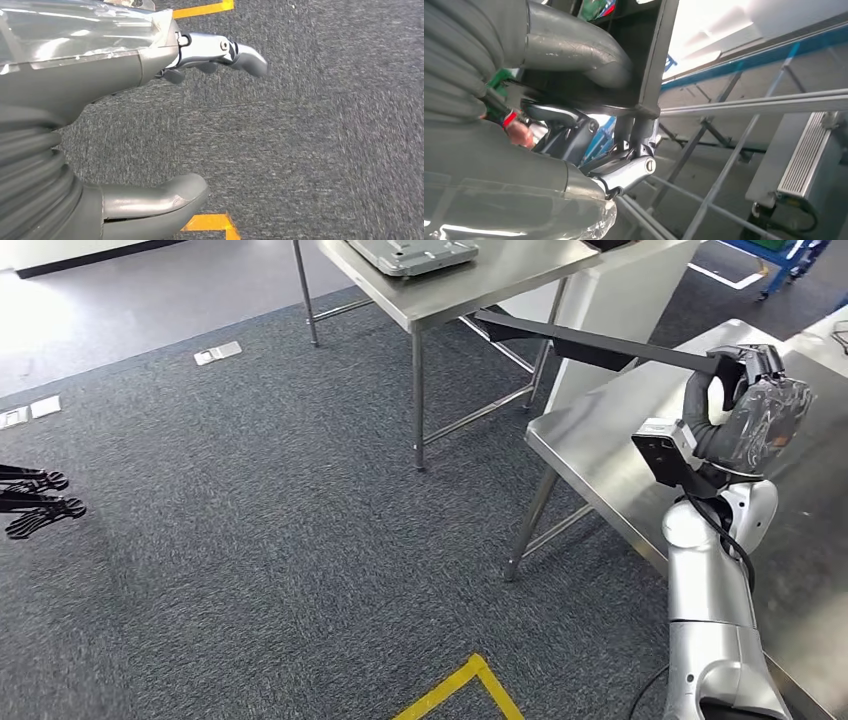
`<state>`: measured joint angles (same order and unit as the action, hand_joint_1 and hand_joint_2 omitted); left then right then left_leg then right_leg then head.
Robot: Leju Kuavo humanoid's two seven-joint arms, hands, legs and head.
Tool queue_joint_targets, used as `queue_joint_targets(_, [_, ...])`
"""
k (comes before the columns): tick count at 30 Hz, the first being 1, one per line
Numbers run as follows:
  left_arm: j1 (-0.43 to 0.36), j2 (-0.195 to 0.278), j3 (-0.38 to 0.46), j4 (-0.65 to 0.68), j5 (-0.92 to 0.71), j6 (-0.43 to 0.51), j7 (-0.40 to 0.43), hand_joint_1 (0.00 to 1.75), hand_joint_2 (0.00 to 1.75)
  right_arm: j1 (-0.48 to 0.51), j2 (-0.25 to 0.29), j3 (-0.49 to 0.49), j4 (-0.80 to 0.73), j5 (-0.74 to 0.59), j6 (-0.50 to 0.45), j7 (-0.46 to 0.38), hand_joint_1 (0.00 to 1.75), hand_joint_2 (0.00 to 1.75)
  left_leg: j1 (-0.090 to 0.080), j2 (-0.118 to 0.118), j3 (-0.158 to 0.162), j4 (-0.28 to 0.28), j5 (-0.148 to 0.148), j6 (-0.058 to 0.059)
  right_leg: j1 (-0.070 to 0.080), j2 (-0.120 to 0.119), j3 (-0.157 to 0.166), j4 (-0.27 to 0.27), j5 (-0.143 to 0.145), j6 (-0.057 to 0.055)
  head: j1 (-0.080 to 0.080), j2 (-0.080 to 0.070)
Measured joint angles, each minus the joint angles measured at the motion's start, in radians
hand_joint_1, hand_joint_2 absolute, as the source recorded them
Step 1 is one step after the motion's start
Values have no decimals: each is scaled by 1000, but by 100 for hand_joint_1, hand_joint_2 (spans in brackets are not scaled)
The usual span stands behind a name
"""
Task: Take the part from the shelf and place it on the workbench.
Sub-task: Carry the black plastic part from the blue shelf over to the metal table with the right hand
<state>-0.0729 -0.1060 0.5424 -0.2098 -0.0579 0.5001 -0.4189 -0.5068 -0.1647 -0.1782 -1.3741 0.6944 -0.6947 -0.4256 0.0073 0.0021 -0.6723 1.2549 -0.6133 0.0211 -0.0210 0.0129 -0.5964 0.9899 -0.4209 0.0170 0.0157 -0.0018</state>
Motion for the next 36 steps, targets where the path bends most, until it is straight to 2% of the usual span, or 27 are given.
queue_joint_targets(1, [2,0,0,0,1,0,0,0,175,1,2,0,0,0,0,0,175,175,1,-5,-23,46,-14,-2,1,14,0,0,1,-1,0,0])
queue_joint_targets(2, [3,1,0,0,2,0,0,0,175,1,3,0,0,0,0,0,175,175,2,-6,-30,59,-7,-2,1,28,0,1,1,-1,-1,0])
queue_joint_targets(3, [4,1,0,0,2,0,0,0,175,1,4,0,0,0,0,0,175,175,5,-8,-18,31,18,-3,1,43,0,3,1,0,-1,0])
queue_joint_targets(4, [4,1,0,0,2,0,0,0,175,1,5,0,0,0,0,0,175,175,10,-17,11,-31,57,-4,0,57,1,6,1,1,-1,0])
queue_joint_targets(6, [4,1,0,0,2,0,0,0,175,0,6,1,0,0,0,0,175,175,21,-68,69,-155,107,-7,2,83,-7,17,0,9,-1,0])
queue_joint_targets(8, [4,1,0,1,3,0,0,0,175,-3,7,1,-1,0,0,0,175,175,20,-94,88,-200,113,-4,6,110,-21,21,4,25,1,0])
queue_joint_targets(10, [3,0,0,0,4,1,0,0,175,-3,6,1,-2,-1,0,-1,175,175,12,-64,93,-209,121,13,6,129,-34,17,12,43,1,0])
queue_joint_targets(12, [2,-1,0,0,4,2,0,0,175,-5,2,1,-1,-1,0,-2,175,175,11,-36,100,-223,132,32,8,82,-60,54,-5,48,7,0])
queue_joint_targets(14, [2,1,1,0,4,1,0,0,175,-8,2,2,-1,-1,0,-3,175,175,7,-10,101,-228,136,40,10,17,-117,170,-54,43,13,0])
queue_joint_targets(16, [4,1,1,0,4,-1,0,0,175,-6,3,4,-1,0,0,-2,175,175,3,18,100,-228,135,42,8,2,-175,292,-95,45,14,0])
queue_joint_targets(17, [3,1,1,0,3,-2,0,0,175,-4,4,4,-1,0,0,-2,175,175,2,30,100,-228,134,42,6,0,-185,312,-98,50,14,0])
queue_joint_targets(18, [3,1,1,0,3,-4,0,0,175,-4,4,4,-1,0,0,-1,175,175,2,43,100,-228,133,42,5,-5,-174,293,-87,57,14,0])
queue_joint_targets(19, [3,1,1,0,2,-5,0,0,175,-5,3,4,-1,-1,0,1,175,175,2,56,101,-228,131,40,4,-15,-141,231,-63,66,14,0])
queue_joint_targets(20, [3,0,1,0,1,-6,-1,0,175,-7,3,4,-2,-1,0,3,175,175,1,67,104,-228,129,38,4,-40,-96,147,-36,71,15,0])
queue_joint_targets(21, [3,0,1,0,0,-6,-1,0,175,-10,2,4,-2,-2,0,5,175,175,-2,77,106,-228,126,33,8,-63,-55,75,-13,71,15,0])
queue_joint_targets(23, [3,0,2,0,-1,-6,-1,0,175,-16,1,5,-3,-6,0,7,175,175,-9,97,112,-228,119,24,19,-88,-18,7,8,57,15,0])
queue_joint_targets(24, [2,0,3,0,1,-7,-1,0,175,-18,1,6,-3,-9,0,8,175,175,-12,108,115,-229,116,19,24,-77,-19,8,10,50,15,0])
queue_joint_targets(25, [2,0,5,0,2,-9,-3,0,175,-21,0,6,-3,-11,0,7,175,175,-12,117,118,-230,113,14,20,-63,-19,7,12,42,14,0])
queue_joint_targets(26, [0,1,7,-1,4,-13,-6,0,175,-24,0,7,-3,-13,0,6,175,175,-11,111,118,-225,107,8,13,-51,-18,5,13,37,13,0])
queue_joint_targets(28, [-1,0,11,-2,6,-25,-16,0,175,-36,2,9,-1,-14,0,0,175,175,-5,60,94,-169,70,-2,-3,-29,-14,1,17,18,9,0])
queue_joint_targets(29, [0,0,14,-2,6,-32,-21,0,175,-43,5,11,2,-14,0,-4,175,175,-2,25,66,-109,39,-5,-6,-18,-14,1,17,11,7,0])
queue_joint_targets(30, [2,0,16,-2,6,-38,-25,0,175,-48,9,14,5,-13,0,-8,175,175,0,5,31,-38,7,-7,-6,-7,-15,1,18,5,6,0])
queue_joint_targets(31, [4,0,19,-2,6,-41,-28,0,175,-52,14,17,8,-11,0,-12,175,175,2,-4,-2,24,-16,-10,-5,6,-15,1,18,3,5,0])
queue_joint_targets(32, [6,0,22,-2,7,-44,-30,0,175,-56,18,20,11,-9,0,-14,175,175,5,-7,-24,58,-21,-13,-5,20,-15,2,18,3,4,0])
queue_joint_targets(33, [6,0,24,-2,7,-47,-32,0,175,-60,21,21,15,-5,0,-16,175,175,8,-7,-27,55,-3,-16,-7,34,-15,4,18,4,4,0])
queue_joint_targets(34, [6,1,25,-2,7,-49,-33,0,175,-65,24,22,19,0,0,-17,175,175,13,-10,-11,13,30,-19,-9,47,-15,7,17,5,4,0])
queue_joint_targets(36, [6,1,26,-2,7,-56,-35,0,175,-76,31,23,25,9,0,-20,175,175,28,-49,47,-115,96,-29,-10,72,-22,23,13,14,2,0])
